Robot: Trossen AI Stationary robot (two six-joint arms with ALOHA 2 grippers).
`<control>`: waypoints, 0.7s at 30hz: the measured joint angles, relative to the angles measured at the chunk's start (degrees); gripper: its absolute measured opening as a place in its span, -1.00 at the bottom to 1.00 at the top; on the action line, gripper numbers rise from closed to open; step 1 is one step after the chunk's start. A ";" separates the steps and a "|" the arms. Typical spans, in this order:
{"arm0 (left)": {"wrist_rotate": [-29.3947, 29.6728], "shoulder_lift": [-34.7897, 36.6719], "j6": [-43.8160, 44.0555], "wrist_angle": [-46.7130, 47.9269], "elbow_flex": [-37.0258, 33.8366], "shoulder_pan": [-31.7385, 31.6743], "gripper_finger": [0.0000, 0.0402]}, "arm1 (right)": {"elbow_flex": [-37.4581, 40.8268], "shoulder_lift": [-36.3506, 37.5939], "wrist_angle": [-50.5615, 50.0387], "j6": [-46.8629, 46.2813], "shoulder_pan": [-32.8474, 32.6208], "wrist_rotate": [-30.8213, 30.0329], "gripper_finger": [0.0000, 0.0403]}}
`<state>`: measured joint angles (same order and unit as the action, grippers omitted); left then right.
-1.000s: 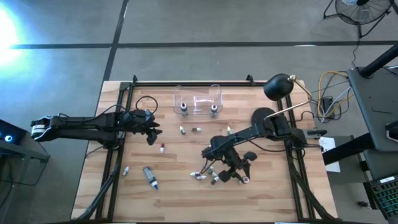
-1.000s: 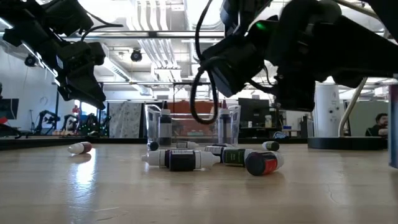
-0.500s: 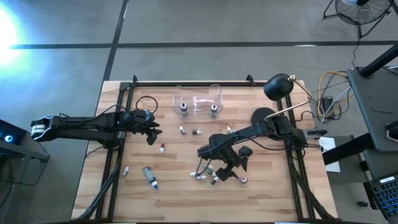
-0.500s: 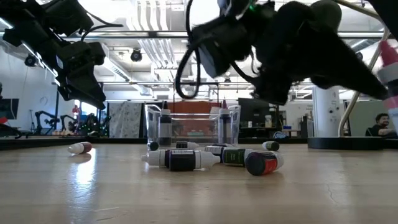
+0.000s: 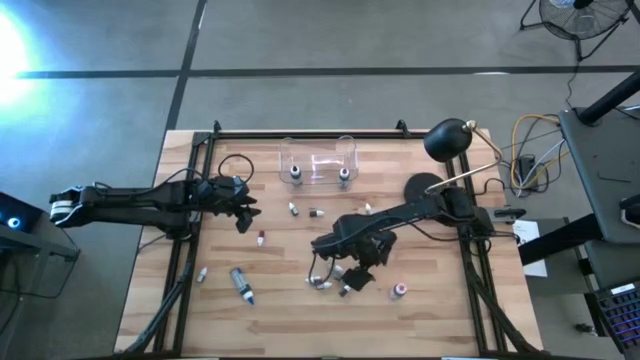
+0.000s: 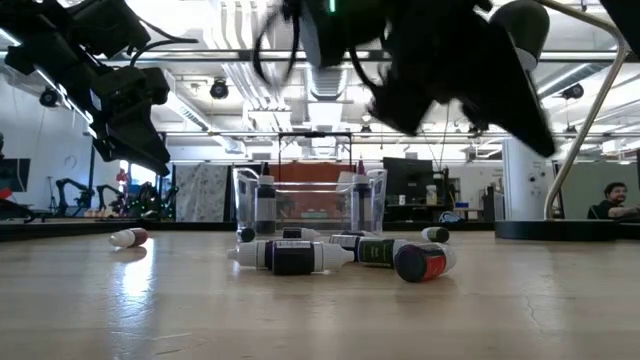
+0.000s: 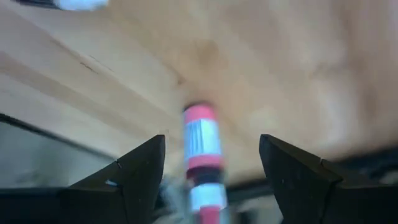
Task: Pick & Place food coloring
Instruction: Put the large pink food coloring bottle into the transparent bin
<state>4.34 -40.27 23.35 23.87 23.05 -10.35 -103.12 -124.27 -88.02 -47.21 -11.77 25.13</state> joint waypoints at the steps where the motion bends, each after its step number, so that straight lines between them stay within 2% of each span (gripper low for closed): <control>1: -0.02 0.00 -0.05 -0.02 0.00 0.00 -0.12 | -0.58 0.75 0.32 2.96 -0.84 -3.71 0.27; 4: -0.22 0.02 -0.36 -0.15 0.00 0.01 -0.12 | -1.38 3.82 1.86 11.09 -5.03 -17.49 0.26; 7: -0.24 0.02 -0.52 -0.31 0.00 0.02 -0.12 | -0.46 7.41 1.92 14.48 -9.76 -25.12 0.24; 15: -0.17 0.02 -0.91 -0.40 0.00 0.01 -0.12 | 2.78 16.17 1.87 7.31 -20.01 -26.93 0.22; 21: 0.15 0.02 -0.94 -0.43 0.00 0.00 -0.12 | 2.82 17.94 1.94 6.91 -24.69 -30.04 0.26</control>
<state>4.49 -40.25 22.41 23.44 23.05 -10.35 -100.30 -106.33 -86.08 -40.30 -36.46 -4.91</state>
